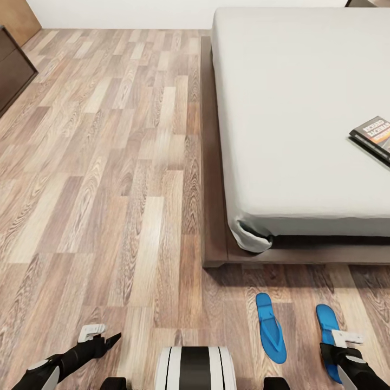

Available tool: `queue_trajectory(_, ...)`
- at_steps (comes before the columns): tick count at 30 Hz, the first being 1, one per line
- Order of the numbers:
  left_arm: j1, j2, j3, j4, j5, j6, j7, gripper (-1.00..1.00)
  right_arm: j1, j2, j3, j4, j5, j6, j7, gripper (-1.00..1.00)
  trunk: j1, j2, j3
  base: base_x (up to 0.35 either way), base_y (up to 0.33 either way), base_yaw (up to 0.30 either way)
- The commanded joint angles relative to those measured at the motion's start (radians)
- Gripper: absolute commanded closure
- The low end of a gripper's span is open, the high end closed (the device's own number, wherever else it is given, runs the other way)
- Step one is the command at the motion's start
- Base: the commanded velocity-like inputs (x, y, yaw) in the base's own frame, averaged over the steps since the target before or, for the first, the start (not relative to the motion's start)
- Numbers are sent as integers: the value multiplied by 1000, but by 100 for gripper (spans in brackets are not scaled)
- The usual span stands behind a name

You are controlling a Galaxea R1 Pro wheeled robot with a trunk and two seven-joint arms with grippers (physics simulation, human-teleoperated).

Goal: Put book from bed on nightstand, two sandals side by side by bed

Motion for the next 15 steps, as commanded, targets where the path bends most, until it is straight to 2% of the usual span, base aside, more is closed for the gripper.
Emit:
queue_trajectory(1, 0, 0, 3, 1, 6, 5, -6, -100, 1, -1, 4, -9, -8, -32, -5, 100, 0, 0, -1, 0, 0, 0)
queue_trajectory(3, 0, 0, 3, 1, 6, 5, -6, -100, 2, -1, 4, -10, -8, -117, -4, 100, 0, 0, -1, 0, 0, 0)
queue_trajectory(6, 0, 0, 3, 1, 6, 5, -6, -100, 3, -1, 4, -12, -8, -191, -2, 100, 0, 0, -1, 0, 0, 0)
queue_trajectory(15, 0, 0, 3, 1, 6, 5, -6, -100, 3, -1, 6, -13, -8, -223, 2, 100, 0, 0, -1, 0, 0, 0)
